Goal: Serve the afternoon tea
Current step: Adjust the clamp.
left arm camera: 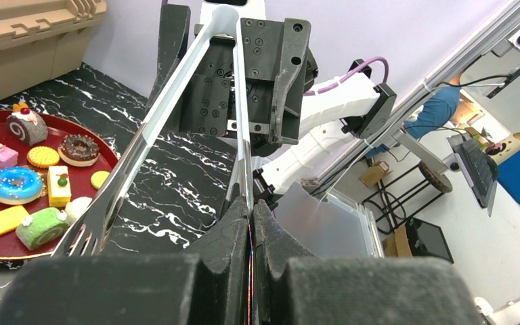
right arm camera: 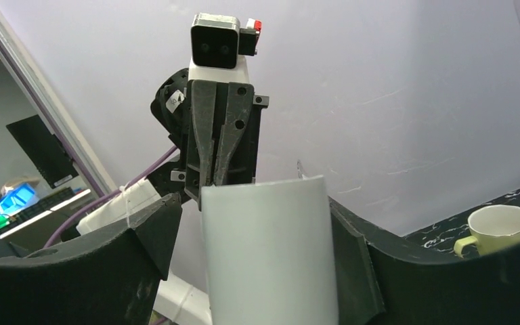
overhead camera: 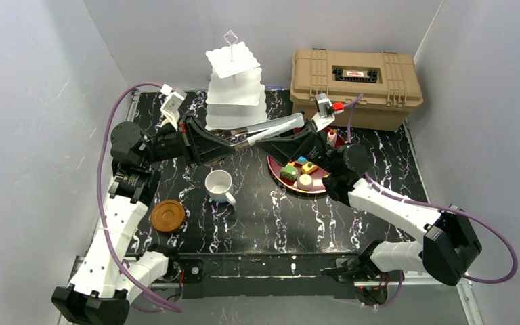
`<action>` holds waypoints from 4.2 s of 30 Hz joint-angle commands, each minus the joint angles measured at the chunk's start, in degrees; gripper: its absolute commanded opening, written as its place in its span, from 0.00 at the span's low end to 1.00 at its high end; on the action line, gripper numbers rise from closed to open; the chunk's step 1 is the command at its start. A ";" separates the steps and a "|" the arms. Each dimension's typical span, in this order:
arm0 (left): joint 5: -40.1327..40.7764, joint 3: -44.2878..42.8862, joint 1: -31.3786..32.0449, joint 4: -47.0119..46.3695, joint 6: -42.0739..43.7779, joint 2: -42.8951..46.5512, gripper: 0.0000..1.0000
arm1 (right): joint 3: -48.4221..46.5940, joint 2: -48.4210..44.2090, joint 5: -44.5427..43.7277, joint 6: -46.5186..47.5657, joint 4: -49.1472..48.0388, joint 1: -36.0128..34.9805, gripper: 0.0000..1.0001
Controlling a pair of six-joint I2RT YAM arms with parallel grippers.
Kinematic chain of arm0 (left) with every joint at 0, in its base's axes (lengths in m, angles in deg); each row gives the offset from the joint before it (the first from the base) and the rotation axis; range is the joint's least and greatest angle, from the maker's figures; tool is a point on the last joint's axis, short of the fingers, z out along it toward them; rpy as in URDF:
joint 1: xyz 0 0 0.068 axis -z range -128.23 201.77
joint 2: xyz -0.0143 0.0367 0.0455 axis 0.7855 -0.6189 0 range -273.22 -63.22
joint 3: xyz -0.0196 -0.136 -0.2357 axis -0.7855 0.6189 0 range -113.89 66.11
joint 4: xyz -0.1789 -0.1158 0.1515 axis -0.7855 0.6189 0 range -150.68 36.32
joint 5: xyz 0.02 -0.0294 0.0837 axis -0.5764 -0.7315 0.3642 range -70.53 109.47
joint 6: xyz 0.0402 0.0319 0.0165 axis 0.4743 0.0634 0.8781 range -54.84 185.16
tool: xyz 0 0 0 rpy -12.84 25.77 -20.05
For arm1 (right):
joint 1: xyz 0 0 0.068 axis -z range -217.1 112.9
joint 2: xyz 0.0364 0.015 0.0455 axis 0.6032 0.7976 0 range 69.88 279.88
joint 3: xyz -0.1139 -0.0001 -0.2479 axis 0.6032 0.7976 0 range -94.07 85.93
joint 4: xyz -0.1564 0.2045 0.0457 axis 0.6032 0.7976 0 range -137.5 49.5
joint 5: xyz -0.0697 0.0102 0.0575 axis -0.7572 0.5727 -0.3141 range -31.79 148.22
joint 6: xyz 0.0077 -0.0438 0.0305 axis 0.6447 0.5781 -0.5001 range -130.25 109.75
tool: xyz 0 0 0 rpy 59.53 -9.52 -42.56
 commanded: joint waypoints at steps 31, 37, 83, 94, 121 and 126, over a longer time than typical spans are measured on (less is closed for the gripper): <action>1.96 -3.45 0.58 4.71 12.45 0.80 0.77 | -4.93 -11.29 -11.08 19.06 33.73 -1.05 0.20; 9.19 -8.68 0.62 20.11 33.47 1.26 0.78 | -8.64 -12.37 -16.27 25.18 45.92 -1.11 0.20; 36.77 2.12 22.54 26.13 84.02 1.39 0.19 | -16.36 -2.17 -30.52 20.02 45.09 -13.41 0.59; 41.11 1.78 22.76 25.52 82.47 0.96 0.32 | -14.97 -2.72 -30.95 18.84 47.36 -13.50 0.51; 48.03 -20.87 14.36 40.57 55.84 -12.56 0.98 | -15.84 -4.25 -50.83 34.11 60.76 -13.19 0.17; 49.74 -29.99 8.25 40.02 56.49 -20.89 0.98 | -16.08 -4.97 -53.67 36.28 62.96 -12.97 0.15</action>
